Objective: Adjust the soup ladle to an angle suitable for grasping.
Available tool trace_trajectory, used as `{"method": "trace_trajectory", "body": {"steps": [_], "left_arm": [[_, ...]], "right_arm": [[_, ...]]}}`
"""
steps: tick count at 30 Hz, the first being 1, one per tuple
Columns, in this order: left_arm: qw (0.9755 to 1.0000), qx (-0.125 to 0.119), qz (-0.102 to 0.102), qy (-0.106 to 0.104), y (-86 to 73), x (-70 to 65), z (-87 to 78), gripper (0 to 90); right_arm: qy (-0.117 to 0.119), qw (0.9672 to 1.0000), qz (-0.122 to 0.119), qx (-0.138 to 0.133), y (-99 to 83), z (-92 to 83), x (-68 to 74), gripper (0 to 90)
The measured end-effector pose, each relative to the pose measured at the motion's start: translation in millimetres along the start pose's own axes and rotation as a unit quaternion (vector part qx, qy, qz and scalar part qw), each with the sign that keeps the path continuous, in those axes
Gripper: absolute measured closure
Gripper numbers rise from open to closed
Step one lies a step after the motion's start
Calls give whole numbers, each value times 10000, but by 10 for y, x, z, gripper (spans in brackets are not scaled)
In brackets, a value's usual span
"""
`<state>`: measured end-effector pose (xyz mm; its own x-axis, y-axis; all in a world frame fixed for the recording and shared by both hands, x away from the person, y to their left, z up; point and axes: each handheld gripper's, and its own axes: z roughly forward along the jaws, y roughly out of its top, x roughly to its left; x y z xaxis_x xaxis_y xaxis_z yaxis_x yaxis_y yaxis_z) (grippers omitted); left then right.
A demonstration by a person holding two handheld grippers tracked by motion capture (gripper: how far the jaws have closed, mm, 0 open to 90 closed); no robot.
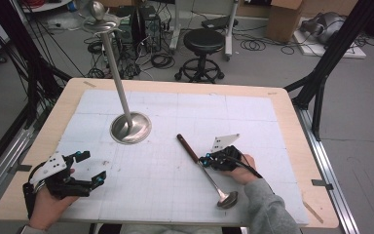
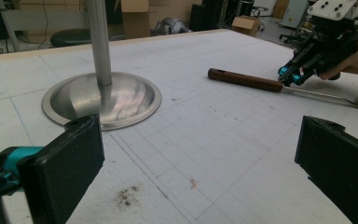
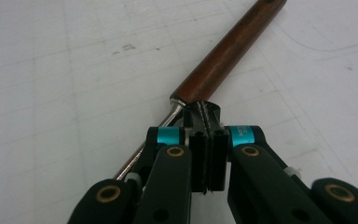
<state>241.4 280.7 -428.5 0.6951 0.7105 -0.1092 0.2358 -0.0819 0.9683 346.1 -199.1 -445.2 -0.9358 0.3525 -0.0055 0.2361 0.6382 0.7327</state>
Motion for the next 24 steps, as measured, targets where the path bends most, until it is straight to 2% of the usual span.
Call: {"method": "trace_trajectory", "body": {"steps": [6,11,17,24], "left_arm": [[10000,-5,-6,3,1,1,0,17],[10000,11,27,-19,6,4,14,17],[10000,18,40,-49,11,6,37,17],[10000,30,23,-53,10,-1,40,17]], "right_arm": [[232,9996,-133,59,48,37,62,900],[337,9991,-241,135,74,38,114,900],[491,9982,-261,232,98,37,160,900],[684,9962,-411,348,163,81,223,900]]}}
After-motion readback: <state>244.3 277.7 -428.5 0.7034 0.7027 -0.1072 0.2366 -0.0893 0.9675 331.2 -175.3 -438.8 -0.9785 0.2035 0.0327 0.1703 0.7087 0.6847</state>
